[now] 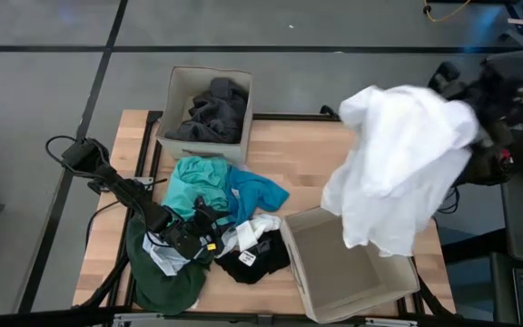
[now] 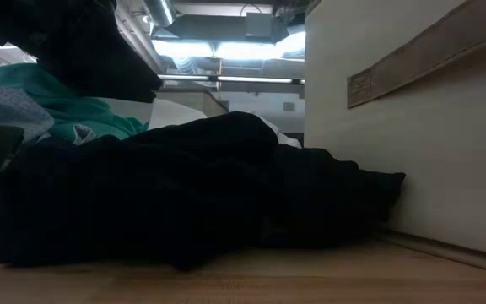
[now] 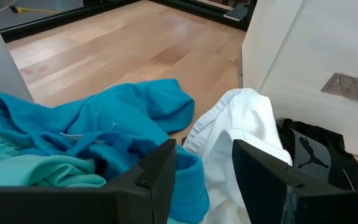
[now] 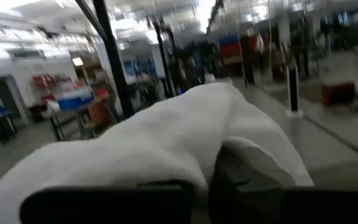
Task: Sort clothes
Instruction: Put the white polo into the bottom white laundry bin
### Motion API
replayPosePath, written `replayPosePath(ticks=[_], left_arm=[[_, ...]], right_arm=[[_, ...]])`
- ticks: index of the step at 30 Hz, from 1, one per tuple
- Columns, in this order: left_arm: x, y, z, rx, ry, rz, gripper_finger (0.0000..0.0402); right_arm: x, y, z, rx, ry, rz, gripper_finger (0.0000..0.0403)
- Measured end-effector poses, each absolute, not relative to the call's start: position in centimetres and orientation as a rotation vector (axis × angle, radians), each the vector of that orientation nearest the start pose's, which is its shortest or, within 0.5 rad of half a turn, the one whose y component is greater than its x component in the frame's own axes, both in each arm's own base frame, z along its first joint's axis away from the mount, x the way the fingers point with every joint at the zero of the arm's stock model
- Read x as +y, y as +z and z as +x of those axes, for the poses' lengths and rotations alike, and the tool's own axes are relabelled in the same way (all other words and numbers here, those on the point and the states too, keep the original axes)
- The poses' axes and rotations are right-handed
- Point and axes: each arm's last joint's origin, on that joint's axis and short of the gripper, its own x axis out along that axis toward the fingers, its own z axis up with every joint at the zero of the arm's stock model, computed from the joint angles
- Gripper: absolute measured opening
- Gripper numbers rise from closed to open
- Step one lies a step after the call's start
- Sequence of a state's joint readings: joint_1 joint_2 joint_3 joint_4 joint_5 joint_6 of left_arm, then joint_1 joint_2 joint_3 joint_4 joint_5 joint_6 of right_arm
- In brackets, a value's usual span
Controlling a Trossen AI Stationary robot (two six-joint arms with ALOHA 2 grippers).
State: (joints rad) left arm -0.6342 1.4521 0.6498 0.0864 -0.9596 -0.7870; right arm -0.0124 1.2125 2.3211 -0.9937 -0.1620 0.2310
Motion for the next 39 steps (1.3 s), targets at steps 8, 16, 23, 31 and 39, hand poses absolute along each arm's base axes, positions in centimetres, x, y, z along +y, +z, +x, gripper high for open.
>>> replayPosePath(ticks=[8, 16, 23, 31, 39], left_arm=[[-13.8, 17.6, 22.8, 0.341, 0.476, -0.253, 0.0148], [-13.8, 17.6, 22.8, 0.340, 0.475, -0.251, 0.0148], [-13.8, 17.6, 22.8, 0.341, 0.476, -0.250, 0.0148], [-13.8, 17.6, 22.8, 0.340, 0.476, -0.253, 0.0148], [-13.9, 17.6, 22.8, 0.339, 0.476, -0.254, 0.0148]], right_arm=[[0.0, 58.2, 11.2, 0.062, 0.041, 0.177, 0.0026], [0.6, 56.7, 12.9, 0.122, 0.048, 0.166, 0.0026], [3.8, 56.8, 12.3, 0.131, 0.183, 0.187, 0.0026], [7.7, 54.8, 11.8, 0.322, 0.226, 0.212, 0.0026], [12.9, 48.8, 13.6, 0.622, 0.077, 0.142, 0.0026]])
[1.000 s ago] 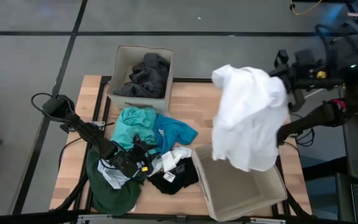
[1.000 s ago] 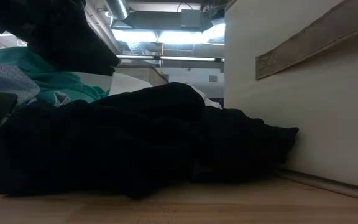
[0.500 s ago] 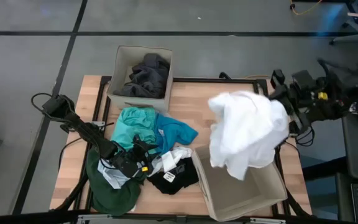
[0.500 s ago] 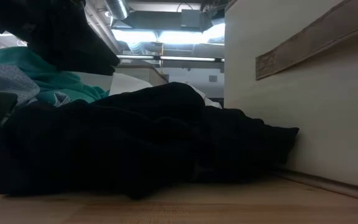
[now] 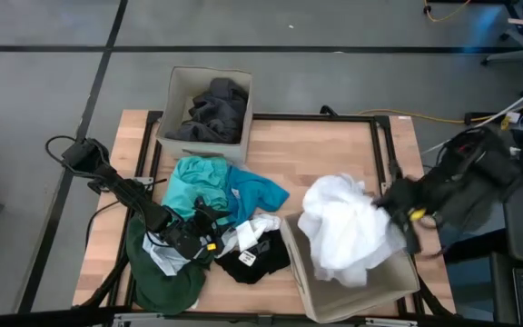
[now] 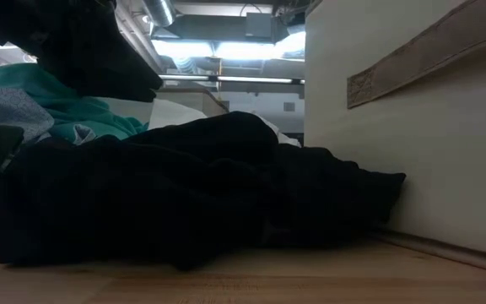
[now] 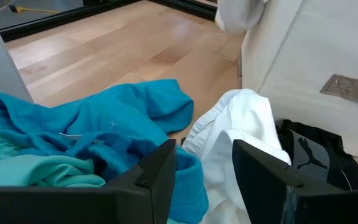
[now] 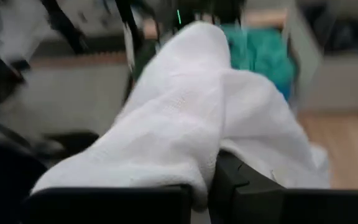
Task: Sort clothes
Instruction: Put the white polo into the bottom white laundry bin
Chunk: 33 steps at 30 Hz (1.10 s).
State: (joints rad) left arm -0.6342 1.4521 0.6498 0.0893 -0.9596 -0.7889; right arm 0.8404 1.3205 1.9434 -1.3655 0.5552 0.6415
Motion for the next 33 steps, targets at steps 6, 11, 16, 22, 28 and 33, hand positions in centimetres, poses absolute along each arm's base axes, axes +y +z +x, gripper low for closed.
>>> replayPosePath(ticks=[6, 11, 16, 22, 28, 33], left_arm=[[-13.9, 17.6, 22.9, 0.337, 0.474, -0.248, 0.0148], [-13.4, 17.7, 23.1, 0.340, 0.489, -0.229, 0.0148], [-12.9, 17.7, 23.4, 0.339, 0.510, -0.229, 0.0148], [-12.8, 17.7, 23.5, 0.340, 0.512, -0.214, 0.0148], [-12.8, 17.8, 23.6, 0.334, 0.509, -0.216, 0.0148], [-12.8, 17.8, 23.6, 0.331, 0.507, -0.218, 0.0148]], right_arm=[[16.1, 41.0, 15.3, 0.819, -0.038, 0.097, 0.0026], [17.2, 34.0, 15.8, 0.977, -0.112, 0.119, 0.0026], [17.9, 27.8, 16.3, 1.019, -0.108, 0.117, 0.0026], [17.2, 23.7, 16.6, 1.201, -0.137, 0.194, 0.0051], [16.5, 25.1, 17.2, 1.430, -0.055, 0.382, 0.0143], [15.8, 30.3, 18.3, 1.529, 0.057, 0.560, 0.0201]])
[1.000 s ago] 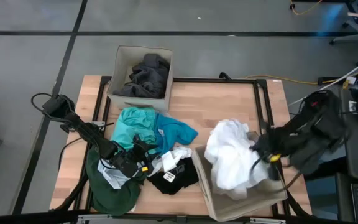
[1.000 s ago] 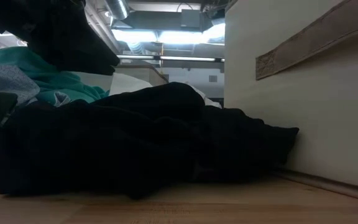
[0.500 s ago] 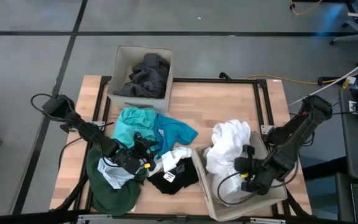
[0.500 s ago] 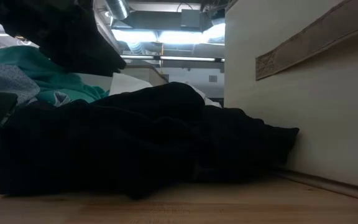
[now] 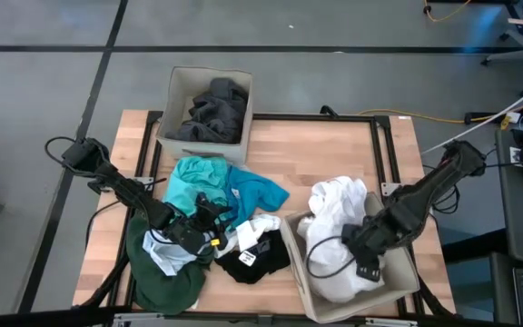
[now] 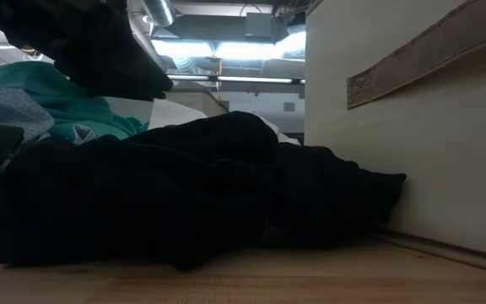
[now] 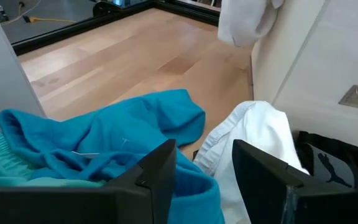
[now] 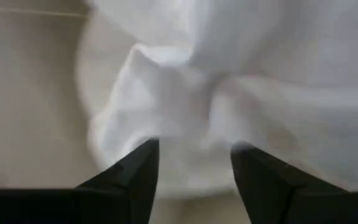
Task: Sort clothes
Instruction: Put the white polo into the bottom white laundry bin
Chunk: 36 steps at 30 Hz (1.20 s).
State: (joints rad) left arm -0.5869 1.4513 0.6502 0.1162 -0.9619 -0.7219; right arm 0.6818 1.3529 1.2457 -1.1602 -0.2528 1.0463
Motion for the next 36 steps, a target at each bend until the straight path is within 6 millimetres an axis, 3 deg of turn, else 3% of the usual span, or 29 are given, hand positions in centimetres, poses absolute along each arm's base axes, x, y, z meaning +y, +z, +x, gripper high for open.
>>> replayPosePath(ticks=[4, 7, 9, 12, 15, 21, 24, 30, 33, 36], left_arm=[[-12.9, 17.8, 23.5, 0.331, 0.505, -0.220, 0.0148], [-13.1, 17.8, 23.4, 0.331, 0.497, -0.219, 0.0148], [-13.2, 17.8, 23.4, 0.332, 0.493, -0.218, 0.0148], [-13.2, 17.8, 23.4, 0.332, 0.491, -0.217, 0.0148], [-13.2, 17.8, 23.4, 0.332, 0.492, -0.218, 0.0148], [-13.2, 17.8, 23.4, 0.332, 0.491, -0.218, 0.0148], [-13.2, 17.8, 23.4, 0.332, 0.491, -0.218, 0.0148], [-13.2, 17.8, 23.4, 0.332, 0.491, -0.218, 0.0148], [-13.2, 17.8, 23.4, 0.332, 0.491, -0.218, 0.0148], [-13.2, 17.8, 23.4, 0.332, 0.491, -0.219, 0.0148]], right_arm=[[14.1, 36.0, 18.5, 1.422, 0.051, 0.552, 0.0219], [12.7, 39.9, 18.3, 1.232, 0.015, 0.450, 0.0222], [11.5, 41.7, 18.0, 1.078, -0.103, 0.314, 0.0222], [9.9, 42.7, 17.7, 0.906, -0.334, 0.130, 0.0222], [8.5, 42.2, 18.2, 0.873, -0.455, 0.066, 0.0222], [5.7, 39.0, 19.7, 1.084, -0.512, 0.132, 0.0223], [4.7, 37.1, 20.5, 1.200, -0.461, 0.175, 0.0223], [3.5, 34.4, 22.0, 1.258, -0.304, 0.265, 0.0222], [3.3, 33.6, 22.3, 1.280, -0.265, 0.243, 0.0202], [3.4, 33.4, 22.4, 1.288, -0.243, 0.226, 0.0150]])
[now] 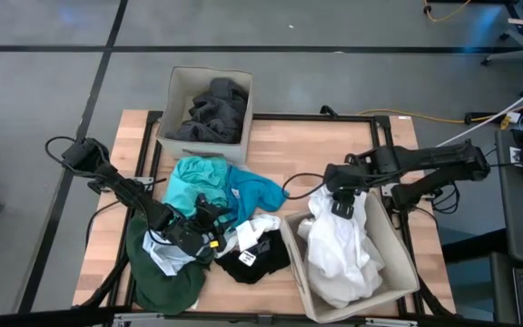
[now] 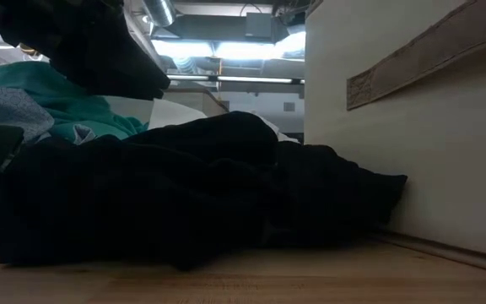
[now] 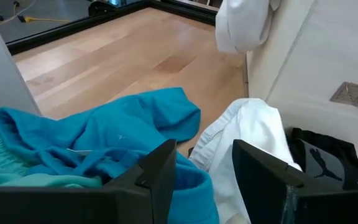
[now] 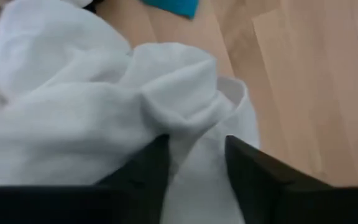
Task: Sort clothes
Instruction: Put the white polo into the bottom white laundry bin
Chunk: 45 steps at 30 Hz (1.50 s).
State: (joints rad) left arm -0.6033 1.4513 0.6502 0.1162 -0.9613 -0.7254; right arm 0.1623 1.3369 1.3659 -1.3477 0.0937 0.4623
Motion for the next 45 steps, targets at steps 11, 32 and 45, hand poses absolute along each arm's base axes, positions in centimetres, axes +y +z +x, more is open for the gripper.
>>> replayPosePath(ticks=[11, 32, 45], left_arm=[[-13.2, 17.8, 23.4, 0.331, 0.490, -0.222, 0.0148], [-13.4, 17.8, 23.3, 0.331, 0.487, -0.225, 0.0148], [-13.3, 17.8, 23.3, 0.324, 0.493, -0.242, 0.0148]], right_arm=[[4.6, 38.6, 21.4, 1.141, -0.155, 0.154, 0.0022], [19.4, 32.3, 18.6, 1.182, 0.166, 0.368, 0.0004], [17.2, 20.6, 17.2, 1.588, -0.070, 0.574, 0.0038]])
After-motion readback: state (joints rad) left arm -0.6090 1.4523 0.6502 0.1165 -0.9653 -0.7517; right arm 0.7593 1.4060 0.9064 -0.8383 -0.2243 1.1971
